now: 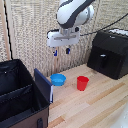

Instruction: Gently grip the air fryer handle with your gripper and kindly pull it open by sliding your gripper away from the base. Gradually bring your gripper in line with the blue bowl and gently capture it, without tightening your grip too much. Securely place the blue bowl inside the opened air fryer with a steady position. Liberate your robot's gripper, and withdraw your gripper from the proximity of the air fryer.

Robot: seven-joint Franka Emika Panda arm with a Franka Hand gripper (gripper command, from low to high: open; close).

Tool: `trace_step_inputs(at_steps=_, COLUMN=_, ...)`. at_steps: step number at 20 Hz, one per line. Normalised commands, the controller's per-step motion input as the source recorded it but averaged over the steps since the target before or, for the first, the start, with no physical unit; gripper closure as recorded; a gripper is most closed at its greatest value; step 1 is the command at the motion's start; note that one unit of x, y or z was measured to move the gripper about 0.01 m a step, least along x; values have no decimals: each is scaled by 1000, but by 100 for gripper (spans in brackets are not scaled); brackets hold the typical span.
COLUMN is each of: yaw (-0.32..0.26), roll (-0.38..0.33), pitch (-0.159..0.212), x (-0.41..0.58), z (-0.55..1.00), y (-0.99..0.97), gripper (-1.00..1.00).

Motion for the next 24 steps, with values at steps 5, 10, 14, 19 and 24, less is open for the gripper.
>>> trace_step_inputs(at_steps=5, yaw=-375, roll=0, pitch=0, x=0, z=-62, y=-21, gripper=-100)
trace_step_inputs(at_steps=10, yaw=-375, roll=0, pitch=0, x=0, z=-31, y=-29, gripper=-100)
trace_step_inputs(at_steps=14, yaw=-375, roll=-4, pitch=0, x=3, z=-15, y=-24, gripper=-100)
trace_step_inputs(at_steps=19, yaw=-375, roll=-63, pitch=0, x=31, z=0, y=-24, gripper=-100)
trace_step_inputs(at_steps=24, yaw=-364, roll=-166, pitch=0, x=66, z=-4, y=-15, gripper=-100)
